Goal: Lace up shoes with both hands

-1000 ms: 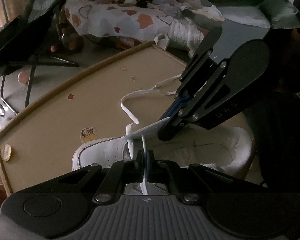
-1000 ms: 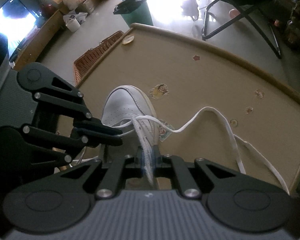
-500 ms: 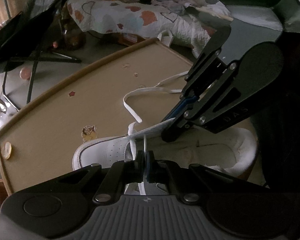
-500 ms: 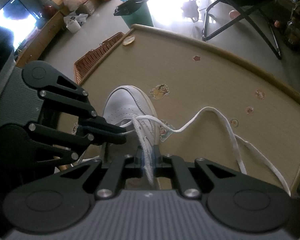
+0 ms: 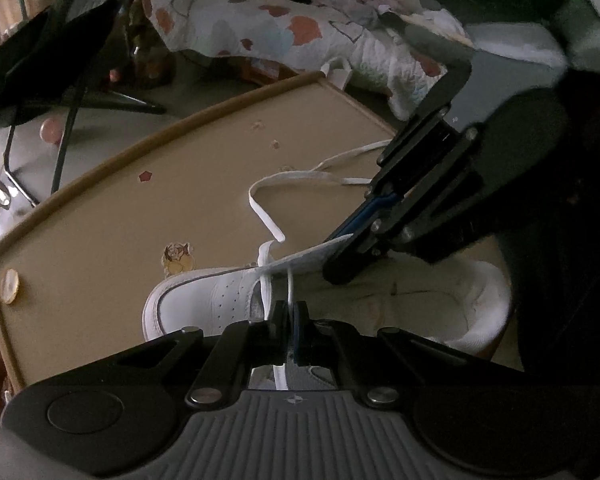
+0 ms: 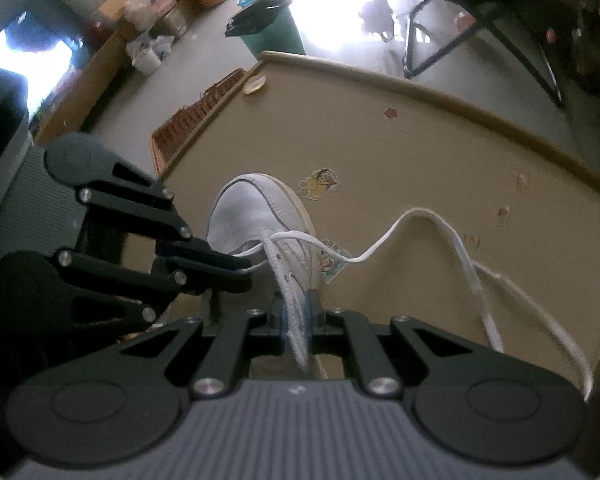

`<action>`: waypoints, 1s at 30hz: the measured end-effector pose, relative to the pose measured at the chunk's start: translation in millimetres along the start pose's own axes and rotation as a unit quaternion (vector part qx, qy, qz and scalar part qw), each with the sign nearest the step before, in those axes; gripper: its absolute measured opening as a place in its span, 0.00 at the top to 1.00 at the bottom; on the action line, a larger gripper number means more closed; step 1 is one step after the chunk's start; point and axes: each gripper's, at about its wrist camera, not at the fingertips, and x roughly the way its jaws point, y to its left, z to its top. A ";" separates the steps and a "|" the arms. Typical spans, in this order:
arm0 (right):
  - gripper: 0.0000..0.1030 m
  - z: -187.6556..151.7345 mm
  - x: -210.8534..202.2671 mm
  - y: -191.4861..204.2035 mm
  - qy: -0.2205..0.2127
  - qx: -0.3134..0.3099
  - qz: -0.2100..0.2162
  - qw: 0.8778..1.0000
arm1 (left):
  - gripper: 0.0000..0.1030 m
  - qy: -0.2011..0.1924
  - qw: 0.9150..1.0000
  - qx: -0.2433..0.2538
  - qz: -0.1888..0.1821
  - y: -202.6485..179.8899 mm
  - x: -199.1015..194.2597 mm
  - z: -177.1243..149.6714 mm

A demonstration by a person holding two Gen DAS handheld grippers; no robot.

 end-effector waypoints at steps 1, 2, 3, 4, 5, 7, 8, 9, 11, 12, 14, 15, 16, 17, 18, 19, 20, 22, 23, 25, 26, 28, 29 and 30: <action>0.91 -0.2 -0.2 -7.2 -0.001 0.022 0.014 1.000 | 0.97 0.000 1.000 0.000 0.000 0.0 0.2 0.0; 0.90 -1.0 -0.2 -15.9 -0.003 0.046 0.030 0.998 | 0.97 0.000 1.000 0.000 0.000 0.0 0.4 0.0; 0.90 -2.4 0.0 -24.3 -0.006 0.070 0.047 0.996 | 0.97 0.000 1.000 0.000 0.000 0.1 0.4 0.0; 0.90 -4.1 0.5 -31.0 -0.009 0.088 0.061 0.994 | 0.97 -0.001 1.000 -0.001 -0.001 0.3 0.4 -0.1; 0.89 -5.9 1.0 -36.6 -0.012 0.105 0.073 0.992 | 0.97 -0.002 1.000 -0.002 -0.001 0.5 0.4 -0.3; 0.89 -8.0 1.8 -41.9 -0.015 0.120 0.085 0.989 | 0.97 -0.003 1.000 -0.001 -0.001 -0.1 0.5 -0.7; 0.89 -8.1 1.9 -42.2 -0.016 0.120 0.087 0.989 | 0.97 -0.003 1.000 0.000 0.000 -0.4 0.7 -0.8; 0.89 -7.9 2.1 -41.5 -0.015 0.118 0.086 0.989 | 0.97 -0.003 1.000 0.002 0.000 -0.8 1.0 -0.6; 0.89 -6.8 2.4 -39.7 -0.013 0.112 0.083 0.990 | 0.97 -0.002 1.000 0.009 0.002 -2.7 1.1 -0.2; 0.89 -6.6 2.4 -39.3 -0.012 0.109 0.081 0.991 | 0.97 -0.002 1.000 0.012 0.002 -3.4 0.7 0.1; 0.89 -6.5 2.1 -38.0 -0.012 0.103 0.078 0.991 | 0.97 -0.002 1.000 0.015 0.001 -4.1 -0.8 0.9; 0.89 -6.4 2.0 -37.0 -0.012 0.101 0.076 0.992 | 0.97 -0.003 1.000 0.016 0.001 -4.3 -1.6 1.3; 0.89 -6.3 2.0 -36.0 -0.012 0.098 0.074 0.992 | 0.97 -0.003 1.000 0.017 0.000 -4.5 -2.0 1.7; 0.89 -6.1 1.6 -35.6 -0.012 0.096 0.073 0.993 | 0.97 -0.003 1.000 0.017 0.000 -4.7 -2.1 2.1; 0.89 -5.8 1.4 -35.2 -0.012 0.093 0.071 0.993 | 0.97 -0.002 1.000 0.017 0.000 -4.7 -1.8 2.6; 0.89 -5.6 1.1 -34.5 -0.012 0.091 0.069 0.993 | 0.97 -0.002 1.000 0.016 0.001 -4.6 -1.7 3.2; 0.89 -5.5 0.8 -33.8 -0.011 0.089 0.068 0.994 | 0.97 -0.002 1.000 0.015 0.002 -4.5 -1.7 3.7; 0.89 -5.4 0.6 -32.7 -0.011 0.086 0.065 0.994 | 0.97 -0.002 1.000 0.012 0.004 -4.4 -1.4 4.7; 0.89 -5.3 0.7 -32.2 -0.011 0.085 0.064 0.994 | 0.97 -0.002 1.000 0.011 0.005 -4.5 -1.3 5.1; 0.89 -5.1 0.9 -31.4 -0.011 0.083 0.062 0.995 | 0.97 -0.002 1.000 0.013 0.005 -5.2 -1.4 5.8; 0.89 -5.2 0.8 -31.2 -0.011 0.082 0.062 0.995 | 0.97 -0.003 1.000 0.013 0.005 -5.5 -1.4 6.1; 0.89 -5.3 0.5 -30.9 -0.011 0.081 0.061 0.995 | 0.97 -0.004 1.000 0.013 0.006 -5.8 -1.4 6.8; 0.89 -5.4 0.2 -30.7 -0.011 0.081 0.061 0.995 | 0.97 -0.003 1.000 0.013 0.006 -6.0 -1.3 7.0; 0.89 -5.5 -0.1 -30.6 -0.011 0.081 0.060 0.995 | 0.97 -0.003 1.000 0.013 0.007 -6.2 -1.1 7.4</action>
